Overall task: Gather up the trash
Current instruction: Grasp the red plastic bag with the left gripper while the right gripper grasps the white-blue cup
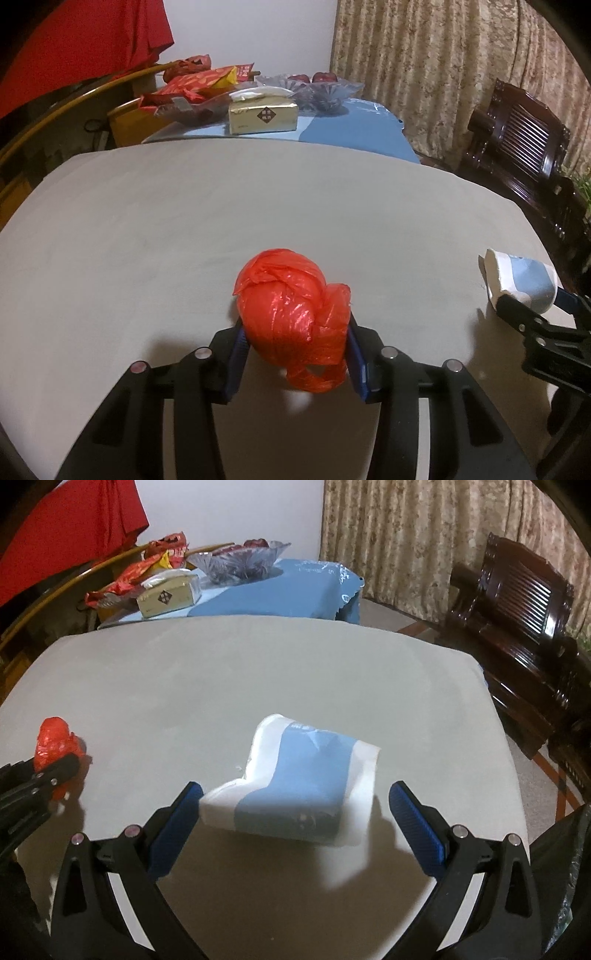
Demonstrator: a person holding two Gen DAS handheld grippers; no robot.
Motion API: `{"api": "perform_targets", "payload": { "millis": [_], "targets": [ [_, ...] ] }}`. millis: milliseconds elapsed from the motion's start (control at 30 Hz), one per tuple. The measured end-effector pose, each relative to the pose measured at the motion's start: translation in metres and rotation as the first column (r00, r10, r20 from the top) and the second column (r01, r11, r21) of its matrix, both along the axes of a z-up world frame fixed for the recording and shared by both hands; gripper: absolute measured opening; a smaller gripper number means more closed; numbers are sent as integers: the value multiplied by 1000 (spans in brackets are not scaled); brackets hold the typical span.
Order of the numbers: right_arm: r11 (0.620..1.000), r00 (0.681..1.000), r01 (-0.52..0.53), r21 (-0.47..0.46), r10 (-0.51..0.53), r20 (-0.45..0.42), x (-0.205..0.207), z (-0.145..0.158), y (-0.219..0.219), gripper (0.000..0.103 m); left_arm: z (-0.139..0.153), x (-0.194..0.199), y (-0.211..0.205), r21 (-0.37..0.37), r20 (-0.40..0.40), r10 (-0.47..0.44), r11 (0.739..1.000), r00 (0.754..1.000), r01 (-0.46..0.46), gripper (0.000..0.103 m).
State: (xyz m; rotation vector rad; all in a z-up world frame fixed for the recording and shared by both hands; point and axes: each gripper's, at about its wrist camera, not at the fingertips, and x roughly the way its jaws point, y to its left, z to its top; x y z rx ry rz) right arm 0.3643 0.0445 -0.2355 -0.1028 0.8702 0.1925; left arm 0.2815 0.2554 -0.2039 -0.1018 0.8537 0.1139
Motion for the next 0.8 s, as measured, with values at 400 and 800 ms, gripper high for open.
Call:
{"api": "perform_targets", "payload": {
  "millis": [400,800],
  "targets": [
    [999,998,-50,19,51,-46,1,0,-2,77,8,-6,-4,5,15,-19,1000,1000,19,46],
    [994,996,-77,77,80,-34,-29,24,-26,73,28,-25,-30,23,46,-61,998,997,60,46]
  ]
}}
